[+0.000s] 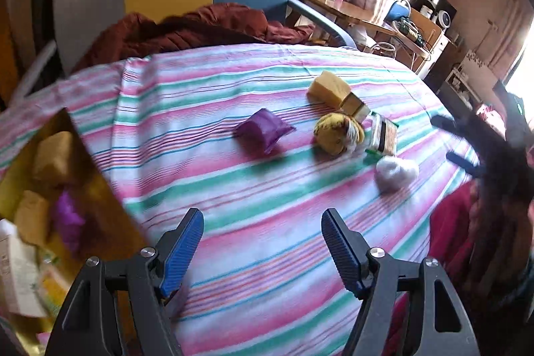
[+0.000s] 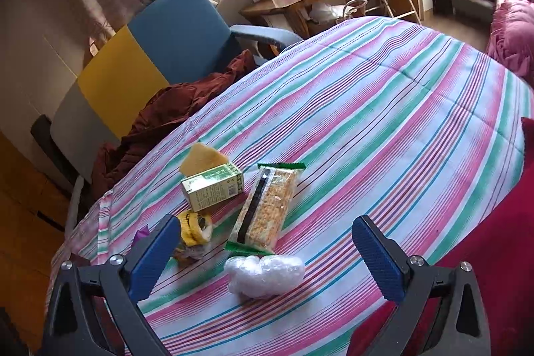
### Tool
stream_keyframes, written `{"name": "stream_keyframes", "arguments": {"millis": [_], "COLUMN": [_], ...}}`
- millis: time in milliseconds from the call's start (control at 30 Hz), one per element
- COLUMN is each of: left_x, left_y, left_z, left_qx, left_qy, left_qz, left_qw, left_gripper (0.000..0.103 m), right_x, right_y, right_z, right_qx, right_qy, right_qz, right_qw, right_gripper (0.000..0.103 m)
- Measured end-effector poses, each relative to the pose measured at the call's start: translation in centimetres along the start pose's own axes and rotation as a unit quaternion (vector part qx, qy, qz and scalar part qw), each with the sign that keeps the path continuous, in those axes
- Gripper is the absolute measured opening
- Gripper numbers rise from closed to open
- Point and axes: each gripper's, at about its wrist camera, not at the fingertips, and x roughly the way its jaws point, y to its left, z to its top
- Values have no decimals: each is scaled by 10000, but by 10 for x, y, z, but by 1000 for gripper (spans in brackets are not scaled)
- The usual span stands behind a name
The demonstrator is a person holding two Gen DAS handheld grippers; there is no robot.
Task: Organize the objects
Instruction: 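Grasp the second purple snack packet with the left tool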
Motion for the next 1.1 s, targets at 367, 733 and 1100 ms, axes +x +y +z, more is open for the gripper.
{"name": "stream_keyframes", "arguments": {"millis": [367,733,1100], "left_x": [87,149,140], "left_y": [15,9,15], "left_z": [72,96,85], "left_qx": [-1356,-1286,-828], "left_qy": [627,789,727], "left_qz": [-485,-93,214], "left_qw": [9876,9885,9937], "left_gripper": [73,72,39], "right_x": [2,8,14], "right_y": [-13,-11,-18], "right_z": [2,2,2], "right_qx": [426,389,622], "right_qy": [128,235,366], "right_qz": [436,504,427], "right_qw": [9981,9977,9965], "right_gripper": [103,103,103]}}
